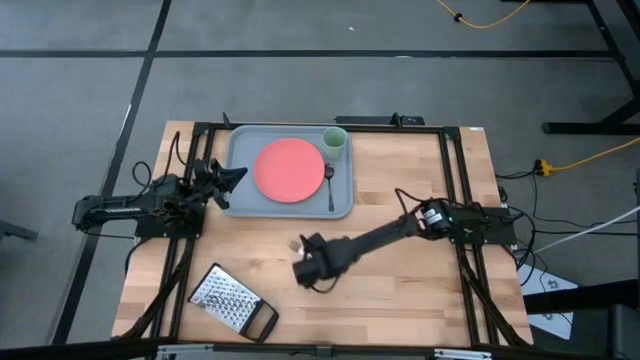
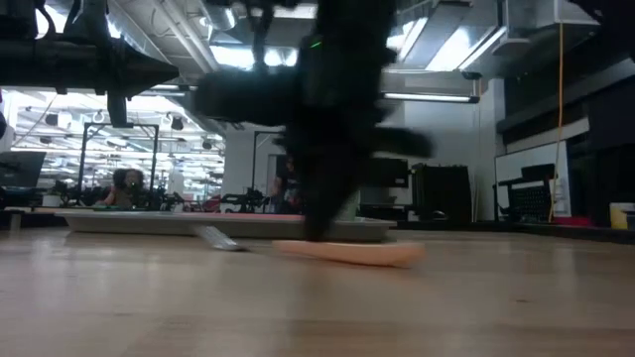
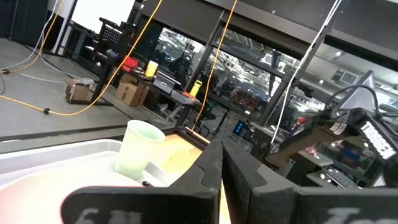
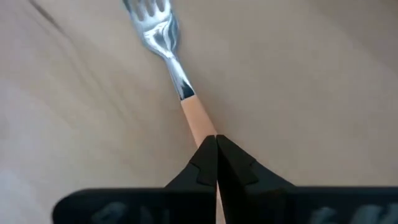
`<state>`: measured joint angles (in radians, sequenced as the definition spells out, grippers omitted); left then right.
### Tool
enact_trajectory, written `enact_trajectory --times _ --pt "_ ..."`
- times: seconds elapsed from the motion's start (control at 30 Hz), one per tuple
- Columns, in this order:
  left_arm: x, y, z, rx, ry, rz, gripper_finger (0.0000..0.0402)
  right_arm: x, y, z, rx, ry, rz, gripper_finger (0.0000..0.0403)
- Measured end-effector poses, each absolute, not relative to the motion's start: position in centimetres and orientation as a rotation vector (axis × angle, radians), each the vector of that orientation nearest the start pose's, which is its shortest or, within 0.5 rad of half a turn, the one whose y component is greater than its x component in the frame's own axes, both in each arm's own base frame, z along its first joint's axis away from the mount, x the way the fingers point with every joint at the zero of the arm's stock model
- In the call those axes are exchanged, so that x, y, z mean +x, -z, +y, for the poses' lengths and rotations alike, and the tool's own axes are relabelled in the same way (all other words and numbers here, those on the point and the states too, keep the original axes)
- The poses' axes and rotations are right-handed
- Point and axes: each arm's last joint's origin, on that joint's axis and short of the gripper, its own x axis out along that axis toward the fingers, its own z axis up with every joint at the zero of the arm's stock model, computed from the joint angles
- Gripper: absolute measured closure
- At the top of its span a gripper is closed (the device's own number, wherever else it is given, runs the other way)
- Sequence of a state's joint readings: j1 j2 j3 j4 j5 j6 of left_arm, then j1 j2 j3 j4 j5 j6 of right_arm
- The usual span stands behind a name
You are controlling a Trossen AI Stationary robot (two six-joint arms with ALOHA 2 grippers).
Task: Pick and place plate/cup/fork/spoon on tray
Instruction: Put the orange fork on the gray serving tray beside the pink plate
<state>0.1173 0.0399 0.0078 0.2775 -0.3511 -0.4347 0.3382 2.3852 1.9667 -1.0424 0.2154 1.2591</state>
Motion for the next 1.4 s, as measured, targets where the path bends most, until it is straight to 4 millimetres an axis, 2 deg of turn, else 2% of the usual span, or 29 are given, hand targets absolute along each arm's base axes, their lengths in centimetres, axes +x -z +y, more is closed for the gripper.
enact_trajectory --times 0.2,0.37,0.53,0.67,0.83,0.97,1.13,1.27,1.4 --pt "9.3 -18.9 2.1 -0.453 -0.406 -0.344 0.0401 48.0 -14.5 12.0 0.65 0.586 1.044 0.0403" --pt "9.3 -18.9 2.1 -0.453 -0.406 -0.344 0.0401 50.0 -15.2 10.7 0.646 0.458 0.906 0.0403" --pt "9.3 -18.9 2.1 -0.453 -0.406 -0.343 0.0401 50.9 -17.8 10.3 0.568 0.371 0.84 0.0394" --pt "9.3 -18.9 2.1 -0.453 -0.406 -0.344 0.0401 50.4 -20.5 10.2 0.464 0.332 0.801 0.0387" --pt "9.3 -18.9 2.1 -0.453 -0.406 -0.344 0.0401 46.7 -24.1 9.8 0.276 0.343 0.852 0.0385" --pt "9.3 -18.9 2.1 -0.453 -0.406 -0.344 0.0401 42.4 -25.2 7.9 0.214 0.351 0.84 0.0385" --pt "9.3 -18.9 2.1 -0.453 -0.405 -0.343 0.0401 35.6 -24.8 5.5 0.181 0.339 0.712 0.0392" --pt "9.3 -18.9 2.1 -0.453 -0.406 -0.344 0.0401 29.7 -23.0 3.3 0.059 0.35 0.773 0.0394" --pt "9.3 -18.9 2.1 -0.453 -0.405 -0.344 0.0401 24.4 -21.6 1.7 0.076 0.393 0.717 0.0389"
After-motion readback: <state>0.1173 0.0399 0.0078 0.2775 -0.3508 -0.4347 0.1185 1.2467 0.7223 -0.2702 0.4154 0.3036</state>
